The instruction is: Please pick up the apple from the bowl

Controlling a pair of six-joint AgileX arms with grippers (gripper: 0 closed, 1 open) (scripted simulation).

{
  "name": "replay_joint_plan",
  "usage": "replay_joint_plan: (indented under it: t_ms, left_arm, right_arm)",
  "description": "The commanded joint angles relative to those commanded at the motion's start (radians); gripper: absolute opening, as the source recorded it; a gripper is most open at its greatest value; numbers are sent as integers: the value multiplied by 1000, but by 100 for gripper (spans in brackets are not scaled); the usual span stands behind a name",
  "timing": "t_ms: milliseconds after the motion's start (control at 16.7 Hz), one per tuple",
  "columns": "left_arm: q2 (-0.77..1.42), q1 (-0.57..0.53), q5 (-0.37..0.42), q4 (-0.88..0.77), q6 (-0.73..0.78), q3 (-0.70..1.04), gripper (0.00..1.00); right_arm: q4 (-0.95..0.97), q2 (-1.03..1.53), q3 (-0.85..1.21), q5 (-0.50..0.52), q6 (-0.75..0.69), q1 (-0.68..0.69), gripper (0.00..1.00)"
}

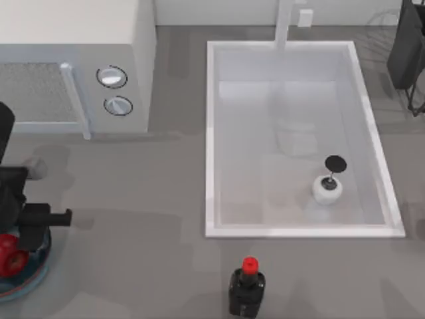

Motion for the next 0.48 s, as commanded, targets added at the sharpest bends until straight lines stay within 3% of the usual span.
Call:
replay_joint_plan:
  t_ms: [480]
  left_arm:
    - [0, 0, 0, 0, 0, 0, 10]
  right_arm:
    - [0, 0, 0, 0, 0, 0, 100]
